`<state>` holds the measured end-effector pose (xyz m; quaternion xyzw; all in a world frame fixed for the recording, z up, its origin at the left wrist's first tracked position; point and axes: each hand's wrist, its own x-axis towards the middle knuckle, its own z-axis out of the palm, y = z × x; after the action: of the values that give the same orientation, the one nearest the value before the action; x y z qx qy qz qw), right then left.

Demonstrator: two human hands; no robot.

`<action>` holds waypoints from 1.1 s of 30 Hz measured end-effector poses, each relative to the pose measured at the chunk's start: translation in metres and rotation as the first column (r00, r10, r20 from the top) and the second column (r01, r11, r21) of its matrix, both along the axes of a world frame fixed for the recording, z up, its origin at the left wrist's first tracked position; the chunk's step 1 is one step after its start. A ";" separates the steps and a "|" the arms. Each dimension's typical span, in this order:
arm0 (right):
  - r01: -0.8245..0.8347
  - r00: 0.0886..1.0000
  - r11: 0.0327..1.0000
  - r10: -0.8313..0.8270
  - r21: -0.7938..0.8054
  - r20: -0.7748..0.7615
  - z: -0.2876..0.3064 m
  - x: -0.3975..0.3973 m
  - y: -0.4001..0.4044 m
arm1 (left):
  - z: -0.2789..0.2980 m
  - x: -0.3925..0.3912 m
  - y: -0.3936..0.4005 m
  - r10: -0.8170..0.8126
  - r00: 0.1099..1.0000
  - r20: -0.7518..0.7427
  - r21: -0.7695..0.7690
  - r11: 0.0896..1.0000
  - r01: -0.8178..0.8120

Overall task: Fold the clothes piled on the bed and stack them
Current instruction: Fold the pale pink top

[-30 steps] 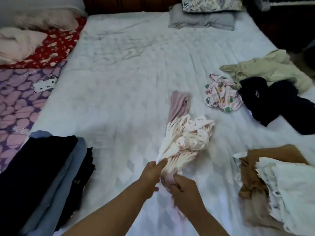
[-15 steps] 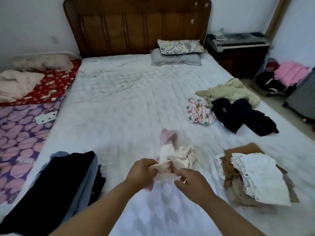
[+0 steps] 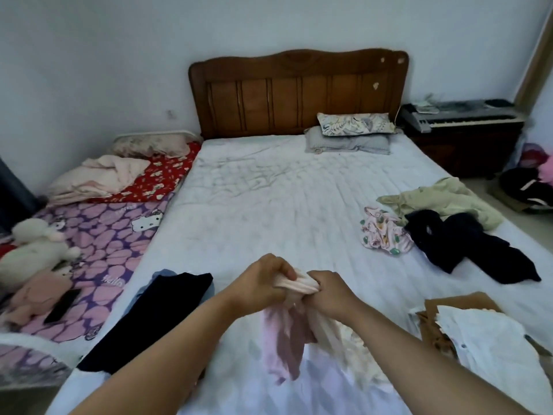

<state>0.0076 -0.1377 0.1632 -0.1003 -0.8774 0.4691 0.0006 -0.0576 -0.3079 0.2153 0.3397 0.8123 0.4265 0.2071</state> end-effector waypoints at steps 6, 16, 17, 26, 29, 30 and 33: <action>-0.018 0.958 1.000 0.014 -0.013 -0.288 0.046 -0.011 -0.004 | 0.025 0.011 0.014 0.259 0.904 0.339 -0.037 0.964 -0.262; -0.169 0.979 0.957 0.136 -0.235 -0.151 0.084 0.007 0.016 | 0.074 0.021 0.046 0.285 0.956 0.075 0.242 0.924 -0.295; -0.200 0.974 0.925 0.152 -0.325 -0.166 0.090 0.008 0.017 | 0.080 0.021 0.047 0.239 0.971 0.008 0.262 0.936 -0.233; -0.066 0.990 0.950 0.023 -0.304 -0.142 0.111 0.005 0.043 | 0.117 -0.001 0.037 0.156 0.938 -0.309 0.224 0.971 -0.088; 0.007 0.963 0.945 -0.095 -0.327 -0.253 0.120 0.003 0.053 | 0.121 -0.004 0.031 0.140 0.951 -0.277 0.115 0.987 -0.111; 0.019 0.952 0.945 -0.117 -0.328 -0.283 0.125 0.002 0.055 | 0.121 -0.004 0.031 0.123 0.955 -0.270 0.053 0.992 -0.113; -0.003 0.923 0.965 -0.099 -0.263 -0.372 0.141 0.001 0.052 | 0.114 0.001 0.035 0.120 0.963 -0.240 -0.091 0.985 -0.145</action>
<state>0.0083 -0.0856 0.3046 -0.0277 -0.7889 0.5900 0.1698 -0.0562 -0.2726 0.3291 0.3205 0.8738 0.3520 0.0991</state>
